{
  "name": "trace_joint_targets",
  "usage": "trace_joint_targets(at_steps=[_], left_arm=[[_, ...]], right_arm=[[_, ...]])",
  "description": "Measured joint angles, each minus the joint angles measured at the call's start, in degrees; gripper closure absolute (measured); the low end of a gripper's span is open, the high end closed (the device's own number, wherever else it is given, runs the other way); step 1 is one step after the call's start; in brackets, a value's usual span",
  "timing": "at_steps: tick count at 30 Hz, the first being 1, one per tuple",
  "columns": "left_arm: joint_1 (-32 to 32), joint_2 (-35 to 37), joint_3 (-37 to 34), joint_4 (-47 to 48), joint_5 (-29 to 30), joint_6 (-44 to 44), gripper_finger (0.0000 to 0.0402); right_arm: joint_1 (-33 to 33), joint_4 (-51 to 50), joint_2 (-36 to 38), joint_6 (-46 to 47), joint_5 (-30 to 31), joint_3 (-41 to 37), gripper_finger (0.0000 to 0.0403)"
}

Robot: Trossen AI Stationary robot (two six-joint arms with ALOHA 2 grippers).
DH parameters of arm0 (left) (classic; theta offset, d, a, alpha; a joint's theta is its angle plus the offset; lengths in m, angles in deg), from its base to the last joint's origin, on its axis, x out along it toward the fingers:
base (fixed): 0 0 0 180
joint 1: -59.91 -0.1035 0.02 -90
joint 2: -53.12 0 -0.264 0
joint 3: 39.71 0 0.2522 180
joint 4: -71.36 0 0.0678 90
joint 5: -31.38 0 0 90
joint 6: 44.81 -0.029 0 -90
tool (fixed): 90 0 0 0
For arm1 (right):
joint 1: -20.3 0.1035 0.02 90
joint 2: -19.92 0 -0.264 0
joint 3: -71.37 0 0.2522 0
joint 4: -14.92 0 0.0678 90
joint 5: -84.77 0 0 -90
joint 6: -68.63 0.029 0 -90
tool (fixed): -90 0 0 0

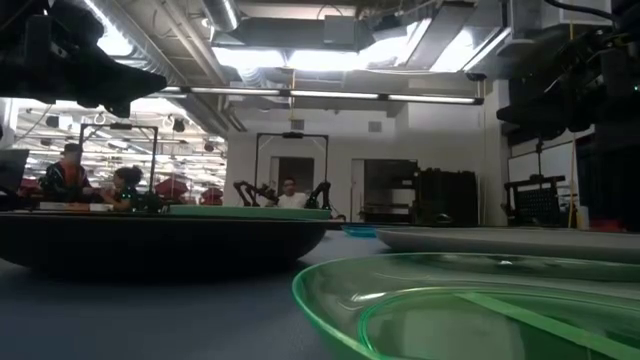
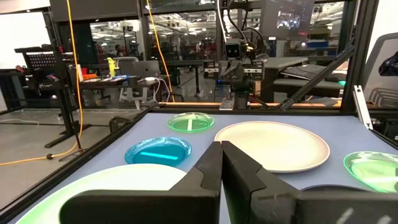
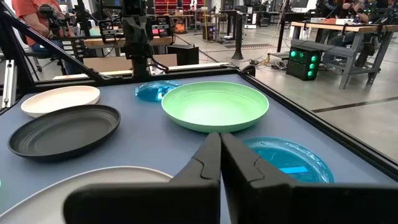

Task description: Stack plastic plates

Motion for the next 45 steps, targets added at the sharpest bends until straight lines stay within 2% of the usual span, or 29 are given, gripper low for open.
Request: trace_joint_targets(at_steps=[17,21,27,37,45], left_arm=[[0.0,0.0,0.0,-1.0,0.5,0.1,0.0401],[0.0,0.0,0.0,-3.6,2.9,3.3,0.0401],[0.0,0.0,0.0,-7.2,9.9,8.4,0.0398],[0.0,0.0,0.0,-8.7,18.5,15.3,0.0315],[0.0,0.0,0.0,-8.7,19.7,15.4,0.0264]], right_arm=[[0.0,0.1,0.0,0.0,-0.1,0.0,0.0402],[0.0,0.2,0.0,0.0,0.0,0.0,0.0402],[0.0,0.2,0.0,0.0,-0.1,0.0,0.0402],[0.0,0.2,0.0,0.0,-0.2,0.0,0.0402],[0.0,0.2,0.0,0.0,-0.2,0.0,0.0402]])
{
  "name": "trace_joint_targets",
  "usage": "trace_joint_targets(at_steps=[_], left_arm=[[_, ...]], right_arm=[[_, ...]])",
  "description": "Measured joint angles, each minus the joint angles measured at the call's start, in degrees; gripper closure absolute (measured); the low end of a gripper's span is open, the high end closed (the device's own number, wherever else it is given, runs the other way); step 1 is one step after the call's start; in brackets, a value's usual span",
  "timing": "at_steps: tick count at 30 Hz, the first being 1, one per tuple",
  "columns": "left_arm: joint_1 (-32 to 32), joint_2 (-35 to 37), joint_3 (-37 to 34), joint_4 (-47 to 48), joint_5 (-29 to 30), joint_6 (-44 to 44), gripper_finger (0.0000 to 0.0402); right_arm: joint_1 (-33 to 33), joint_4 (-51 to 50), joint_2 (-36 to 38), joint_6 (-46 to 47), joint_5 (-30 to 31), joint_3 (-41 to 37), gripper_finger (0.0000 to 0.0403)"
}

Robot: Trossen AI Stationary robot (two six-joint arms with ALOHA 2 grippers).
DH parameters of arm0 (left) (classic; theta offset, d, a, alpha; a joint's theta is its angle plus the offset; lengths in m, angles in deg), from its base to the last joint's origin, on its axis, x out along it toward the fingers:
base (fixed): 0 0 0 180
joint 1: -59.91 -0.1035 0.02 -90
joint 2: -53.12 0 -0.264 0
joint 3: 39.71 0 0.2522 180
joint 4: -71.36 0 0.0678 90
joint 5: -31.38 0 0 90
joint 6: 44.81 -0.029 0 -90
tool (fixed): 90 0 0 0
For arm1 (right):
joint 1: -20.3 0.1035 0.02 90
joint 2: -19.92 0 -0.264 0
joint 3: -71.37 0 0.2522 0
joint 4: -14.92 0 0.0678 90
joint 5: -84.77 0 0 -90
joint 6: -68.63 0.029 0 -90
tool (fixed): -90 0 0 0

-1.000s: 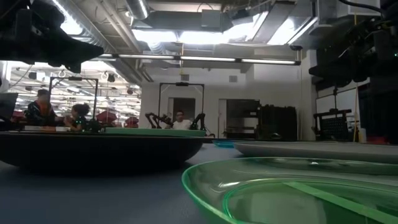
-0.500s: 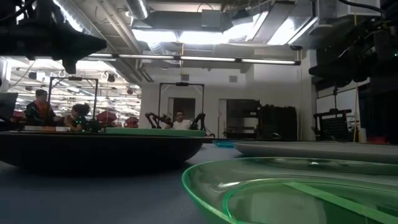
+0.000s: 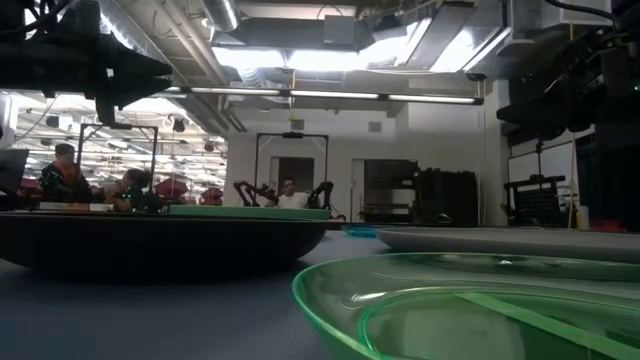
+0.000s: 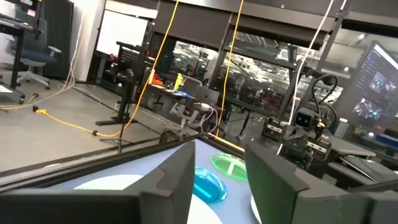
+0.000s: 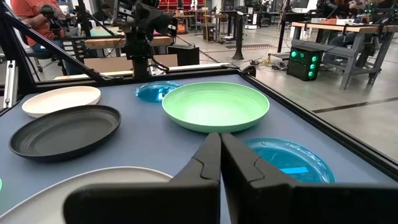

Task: Stack plastic plates
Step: Stack the green plate on top of the gray plate

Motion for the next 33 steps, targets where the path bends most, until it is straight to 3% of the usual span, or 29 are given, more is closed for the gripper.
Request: trace_joint_targets(at_steps=[18,33], left_arm=[[0.0,-1.2,0.0,0.1,-0.6,0.0,0.026],[0.0,-14.4,0.0,-10.1,-2.0,0.1,0.026]], right_arm=[[0.0,0.0,0.0,0.0,0.0,0.0,0.0402],[0.0,0.0,0.0,0.0,0.0,0.0,0.0402]])
